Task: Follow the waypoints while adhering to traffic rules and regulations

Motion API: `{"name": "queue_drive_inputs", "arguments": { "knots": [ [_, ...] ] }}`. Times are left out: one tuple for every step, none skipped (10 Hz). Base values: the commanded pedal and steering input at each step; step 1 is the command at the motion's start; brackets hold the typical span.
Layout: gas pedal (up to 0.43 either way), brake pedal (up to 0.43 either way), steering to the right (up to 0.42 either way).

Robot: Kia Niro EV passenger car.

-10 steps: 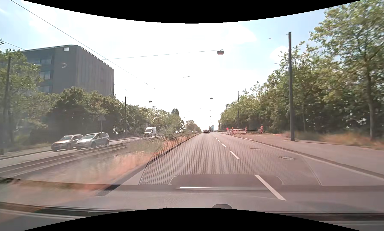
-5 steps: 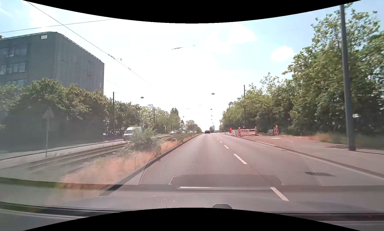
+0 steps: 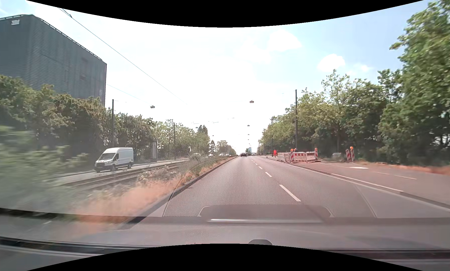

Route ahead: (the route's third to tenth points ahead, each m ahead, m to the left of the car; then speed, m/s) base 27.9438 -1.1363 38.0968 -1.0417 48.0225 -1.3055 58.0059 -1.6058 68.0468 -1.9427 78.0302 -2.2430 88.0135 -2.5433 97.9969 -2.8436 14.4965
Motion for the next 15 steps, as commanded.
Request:
{"name": "queue_drive_inputs", "arguments": {
  "knots": [
    [0.15,0.0,-0.002],
    [0.15,0.0,-0.001],
    [0.15,0.0,-0.001],
    [0.15,0.0,-0.001],
    [0.15,0.0,-0.001],
    [0.15,0.0,-0.001],
    [0.15,0.0,0.0],
    [0.15,0.0,0.0],
    [0.15,0.0,0.0],
    [0.15,0.0,0.0],
    [0.15,0.0,0.0],
    [0.15,0.0,0.0],
    [0.15,0.0,0.0],
    [0.15,0.0,0.0],
    [0.15,0.0,-0.001]
  ]
}}
